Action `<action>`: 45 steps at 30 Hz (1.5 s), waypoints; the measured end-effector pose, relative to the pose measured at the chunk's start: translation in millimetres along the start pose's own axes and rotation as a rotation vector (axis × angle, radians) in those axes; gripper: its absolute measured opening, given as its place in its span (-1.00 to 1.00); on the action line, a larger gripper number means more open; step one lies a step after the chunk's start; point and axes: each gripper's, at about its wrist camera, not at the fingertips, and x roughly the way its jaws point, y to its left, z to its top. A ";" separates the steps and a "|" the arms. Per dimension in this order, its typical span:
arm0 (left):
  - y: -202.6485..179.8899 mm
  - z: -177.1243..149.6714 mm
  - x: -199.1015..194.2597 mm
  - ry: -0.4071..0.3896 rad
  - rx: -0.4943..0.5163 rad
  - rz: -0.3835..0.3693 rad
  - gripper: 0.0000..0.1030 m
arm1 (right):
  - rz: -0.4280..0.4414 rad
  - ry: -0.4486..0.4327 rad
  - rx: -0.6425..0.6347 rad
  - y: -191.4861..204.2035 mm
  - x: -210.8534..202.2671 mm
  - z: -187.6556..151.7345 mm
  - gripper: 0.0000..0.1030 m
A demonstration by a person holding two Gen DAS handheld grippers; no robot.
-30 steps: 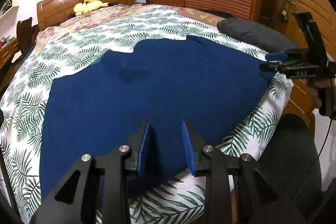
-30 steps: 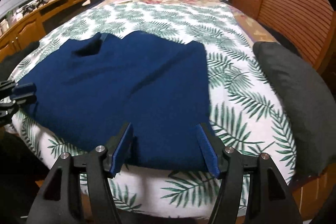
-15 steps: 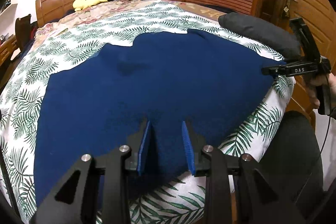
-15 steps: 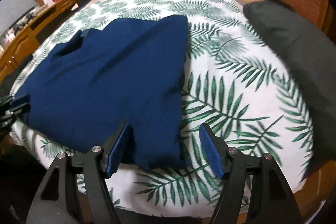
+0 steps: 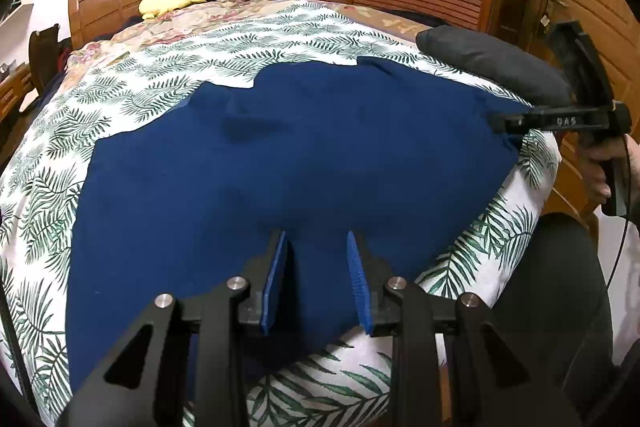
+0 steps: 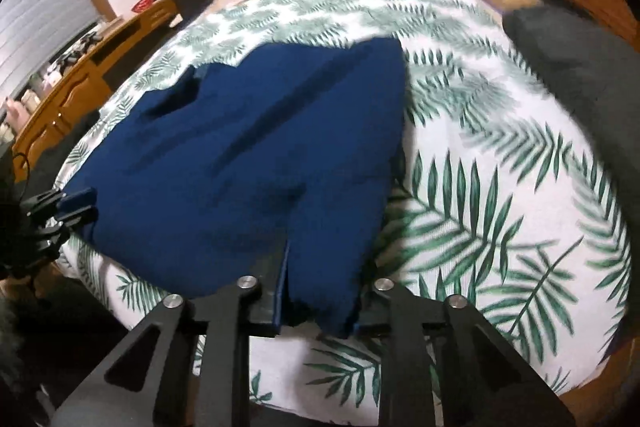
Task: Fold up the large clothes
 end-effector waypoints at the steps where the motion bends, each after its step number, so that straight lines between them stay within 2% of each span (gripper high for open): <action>1: 1.4 -0.2 -1.7 -0.003 -0.002 0.001 -0.42 | 0.000 -0.029 -0.010 4.6 -5.7 3.3 -0.66; 4: 7.5 -0.6 -9.3 -0.017 -0.016 0.007 -0.42 | 0.003 -0.115 -0.032 19.9 -22.7 14.8 -0.68; 6: 13.2 -1.3 -15.3 -0.028 -0.026 0.012 -0.42 | 0.008 -0.138 -0.053 32.7 -27.8 24.2 -0.69; 14: 47.0 -11.4 -49.7 -0.085 -0.089 0.042 -0.42 | 0.049 -0.203 -0.155 95.0 -32.3 63.2 -0.71; 19: 69.8 -26.7 -72.4 -0.113 -0.131 0.072 -0.42 | 0.104 -0.235 -0.234 150.1 -21.8 89.0 -0.71; 25: 100.5 -49.9 -99.0 -0.135 -0.183 0.120 -0.42 | 0.192 -0.233 -0.333 226.2 5.9 107.1 -0.71; 29: 123.0 -65.8 -110.9 -0.140 -0.231 0.153 -0.42 | 0.269 -0.215 -0.371 273.5 29.8 104.8 -0.71; 32: 133.2 -73.5 -116.8 -0.144 -0.255 0.172 -0.42 | 0.330 -0.166 -0.381 300.7 54.0 95.6 -0.71; 36: 141.6 -76.0 -122.4 -0.159 -0.273 0.186 -0.42 | 0.327 -0.073 -0.428 323.2 83.2 79.0 -0.70; 39: 143.9 -74.1 -124.0 -0.170 -0.278 0.187 -0.42 | 0.328 -0.013 -0.435 326.7 94.6 71.0 -0.55; 43: 145.3 -70.4 -121.2 -0.172 -0.274 0.182 -0.42 | 0.317 -0.017 -0.461 325.1 81.5 67.2 0.00; 45: 143.7 -68.8 -118.5 -0.170 -0.268 0.180 -0.42 | 0.320 -0.039 -0.469 325.0 69.4 68.7 0.00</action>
